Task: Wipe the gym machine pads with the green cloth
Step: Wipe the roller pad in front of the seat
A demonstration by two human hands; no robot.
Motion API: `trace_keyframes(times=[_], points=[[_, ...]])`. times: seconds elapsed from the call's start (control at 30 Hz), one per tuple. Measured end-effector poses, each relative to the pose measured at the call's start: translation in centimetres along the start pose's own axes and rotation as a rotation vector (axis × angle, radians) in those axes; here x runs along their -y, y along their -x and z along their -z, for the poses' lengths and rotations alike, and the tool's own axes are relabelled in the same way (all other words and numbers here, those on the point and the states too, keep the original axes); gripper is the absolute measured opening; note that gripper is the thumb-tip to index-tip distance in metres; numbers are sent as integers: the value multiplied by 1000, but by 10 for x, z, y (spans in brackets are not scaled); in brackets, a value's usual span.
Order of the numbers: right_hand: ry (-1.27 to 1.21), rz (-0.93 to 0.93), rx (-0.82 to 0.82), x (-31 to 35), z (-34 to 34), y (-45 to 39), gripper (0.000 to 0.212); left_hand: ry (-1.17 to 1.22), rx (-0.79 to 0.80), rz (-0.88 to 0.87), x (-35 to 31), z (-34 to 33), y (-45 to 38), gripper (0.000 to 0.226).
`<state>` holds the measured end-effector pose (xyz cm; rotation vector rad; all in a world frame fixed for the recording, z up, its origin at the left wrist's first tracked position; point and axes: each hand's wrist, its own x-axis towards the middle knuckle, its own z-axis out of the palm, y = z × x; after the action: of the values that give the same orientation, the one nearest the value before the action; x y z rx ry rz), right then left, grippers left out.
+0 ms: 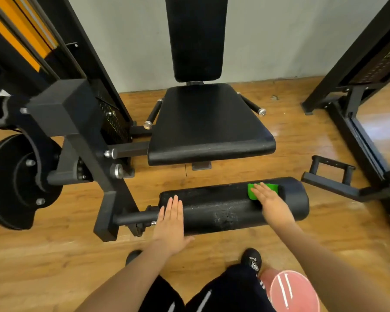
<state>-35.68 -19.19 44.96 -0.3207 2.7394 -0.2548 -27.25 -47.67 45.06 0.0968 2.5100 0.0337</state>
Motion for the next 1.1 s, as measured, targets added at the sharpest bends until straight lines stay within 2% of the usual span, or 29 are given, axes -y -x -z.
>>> trace_keyframes(times=[0.23, 0.33, 0.43, 0.57, 0.7, 0.83, 1.0, 1.1], points=[[-72, -296, -74, -62, 24, 5, 65, -106, 33, -42, 5, 6, -1, 116], [-142, -425, -118, -64, 27, 2, 61, -165, 55, -50, 7, 10, -1, 120], [-176, -476, -129, -50, 22, 0, 61, -211, 72, -51, 8, 11, -2, 122], [-194, -389, -121, -4, 8, 4, 63, -230, 83, -55, 9, 18, -5, 115], [-146, -143, -45, 68, -5, 5, 70, -196, 11, -74, 13, 19, -10, 91], [-88, 64, 23, 123, -22, 3, 70, -190, 2, -107, 18, 19, -16, 90], [-117, 100, 72, 123, -15, -2, 69, -157, 15, -129, 23, 24, -19, 101], [-246, -3, 0, 92, -5, 7, 68, -127, -22, -113, 27, 18, -14, 103]])
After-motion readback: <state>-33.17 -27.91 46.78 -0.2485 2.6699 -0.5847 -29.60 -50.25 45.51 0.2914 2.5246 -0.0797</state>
